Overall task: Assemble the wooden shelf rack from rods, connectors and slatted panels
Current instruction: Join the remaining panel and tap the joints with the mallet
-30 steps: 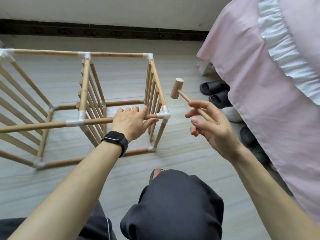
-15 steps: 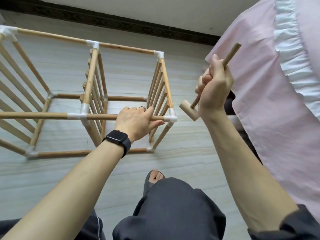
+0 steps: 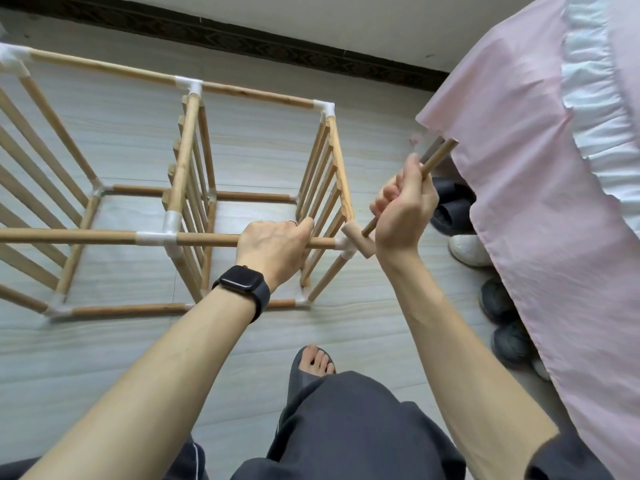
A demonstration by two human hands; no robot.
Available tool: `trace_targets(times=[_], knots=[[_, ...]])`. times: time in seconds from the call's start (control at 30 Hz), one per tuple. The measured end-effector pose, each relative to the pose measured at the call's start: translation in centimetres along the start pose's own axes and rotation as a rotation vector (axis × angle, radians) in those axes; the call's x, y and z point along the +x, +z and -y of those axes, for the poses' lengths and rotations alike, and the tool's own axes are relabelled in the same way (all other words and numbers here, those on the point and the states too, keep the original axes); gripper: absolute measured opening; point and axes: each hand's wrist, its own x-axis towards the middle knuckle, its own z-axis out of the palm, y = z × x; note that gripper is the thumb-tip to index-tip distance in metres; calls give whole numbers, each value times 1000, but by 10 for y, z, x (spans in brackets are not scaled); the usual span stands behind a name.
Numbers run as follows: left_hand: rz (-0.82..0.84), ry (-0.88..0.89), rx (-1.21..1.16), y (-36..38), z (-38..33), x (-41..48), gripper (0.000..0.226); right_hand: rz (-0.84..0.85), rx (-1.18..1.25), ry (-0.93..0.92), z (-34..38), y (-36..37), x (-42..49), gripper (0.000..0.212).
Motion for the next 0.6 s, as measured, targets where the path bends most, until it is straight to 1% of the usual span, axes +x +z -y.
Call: trace_targets(times=[0.03,0.13,0.17,0.23,0.3,0.33,0.37,0.4,0.47,0.53,0.57,0.6], knots=[[3,-1,-14,0,1,0,20,4,-48,-2,3,-6,-2,39],[19,-3,-68,0,2,-1,19,-8,-440,-86,17,-37,-6,42],[20,0,-74,-1,2,-1,19,-6,-482,-72,22,-49,-8,44],[26,6,-72,-1,1,0,18,65,-341,87,32,-73,-18,40],[25,13,-68,-2,1,-1,15,179,-137,275,39,-97,-31,24],[16,17,-69,-3,1,-2,13,243,-76,359,42,-107,-37,14],[1,23,-71,-3,1,-3,13,310,-28,431,44,-116,-44,10],[-20,33,-72,-3,1,-4,14,373,8,489,45,-124,-49,16],[-70,78,-72,-2,1,-8,23,494,80,603,46,-137,-59,26],[-114,152,-60,-1,4,-12,31,540,75,673,40,-145,-68,31],[-131,199,-52,-1,6,-15,32,514,6,682,34,-145,-71,26],[-145,244,-44,0,9,-19,32,472,-122,638,27,-145,-74,14]])
